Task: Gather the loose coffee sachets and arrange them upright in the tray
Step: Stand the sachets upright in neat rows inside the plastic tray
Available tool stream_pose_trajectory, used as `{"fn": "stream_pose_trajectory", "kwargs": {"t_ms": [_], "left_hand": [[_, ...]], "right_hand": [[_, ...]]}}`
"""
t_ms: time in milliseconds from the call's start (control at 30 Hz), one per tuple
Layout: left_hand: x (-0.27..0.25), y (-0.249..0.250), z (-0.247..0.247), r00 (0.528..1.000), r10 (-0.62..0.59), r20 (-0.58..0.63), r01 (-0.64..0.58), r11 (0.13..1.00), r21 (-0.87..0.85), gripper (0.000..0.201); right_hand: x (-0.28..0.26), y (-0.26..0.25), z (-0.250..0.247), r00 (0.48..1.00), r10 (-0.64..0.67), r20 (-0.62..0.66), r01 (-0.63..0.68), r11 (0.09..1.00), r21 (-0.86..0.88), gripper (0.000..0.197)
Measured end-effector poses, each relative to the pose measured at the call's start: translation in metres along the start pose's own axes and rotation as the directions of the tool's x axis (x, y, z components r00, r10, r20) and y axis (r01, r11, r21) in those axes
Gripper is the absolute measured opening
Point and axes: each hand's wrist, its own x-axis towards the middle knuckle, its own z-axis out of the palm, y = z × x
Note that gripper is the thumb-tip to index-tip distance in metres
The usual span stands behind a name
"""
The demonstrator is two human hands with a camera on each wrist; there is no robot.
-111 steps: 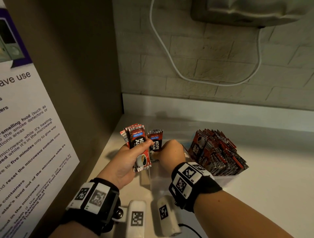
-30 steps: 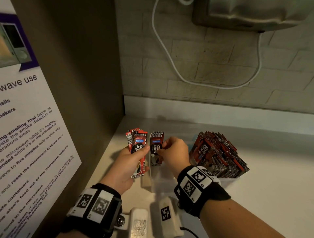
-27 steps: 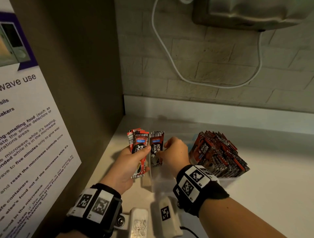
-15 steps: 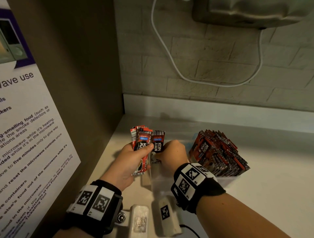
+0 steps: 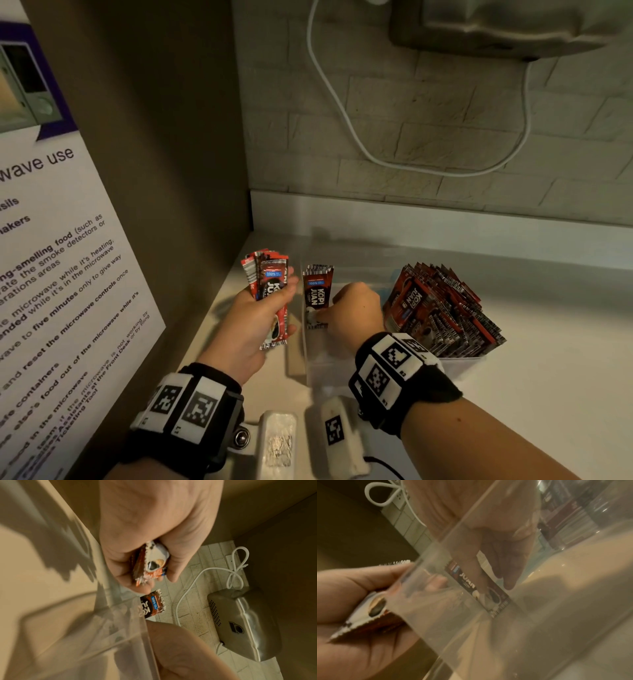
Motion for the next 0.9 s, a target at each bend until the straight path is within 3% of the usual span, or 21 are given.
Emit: {"fn": "stream_pose_trajectory", "kwargs": {"t_ms": [133, 267, 400, 500, 600, 733, 833, 900], "left_hand": [[0.005, 0.003, -0.011, 0.996, -0.012, -0.093, 0.003, 0.996, -0.091, 0.013], [0.001, 0.008, -0.014, 1.000, -0.012, -0.023, 0.009, 0.994, -0.113, 0.007], [-0.009, 0.007, -0.004, 0.996, 0.036, 0.085, -0.031, 0.998, -0.053, 0.010], [-0.015, 0.004, 0.001, 0.989, 0.083, 0.126, -0.087, 0.996, 0.028, 0.023], [-0.019, 0.002, 0.003, 0.982, 0.114, 0.150, -0.124, 0.990, 0.062, 0.027], [-0.023, 0.004, -0.001, 0.972, 0.089, 0.217, -0.113, 0.988, 0.103, 0.046], [-0.023, 0.005, -0.002, 0.969, 0.122, 0.214, -0.143, 0.986, 0.086, 0.042], [-0.022, 0.004, -0.001, 0.970, 0.165, 0.176, -0.176, 0.983, 0.048, 0.039]], "right_hand": [[-0.006, -0.002, -0.018, 0.999, -0.004, -0.045, 0.009, 0.993, 0.115, 0.025], [-0.018, -0.009, -0.033, 0.989, -0.087, -0.118, 0.129, 0.897, 0.423, 0.013], [-0.045, -0.021, -0.044, 0.979, -0.190, 0.078, 0.088, 0.732, 0.676, 0.015], [-0.057, -0.022, -0.041, 0.951, -0.239, 0.194, 0.031, 0.702, 0.711, 0.019], [-0.060, -0.020, -0.038, 0.960, -0.220, 0.176, 0.020, 0.677, 0.735, 0.009], [-0.058, -0.019, -0.047, 0.974, -0.134, 0.185, -0.073, 0.584, 0.808, 0.016], [-0.058, -0.020, -0.052, 0.950, -0.133, 0.283, -0.176, 0.520, 0.836, 0.019], [-0.059, -0.020, -0.053, 0.925, -0.158, 0.346, -0.214, 0.536, 0.817, 0.015]]}}
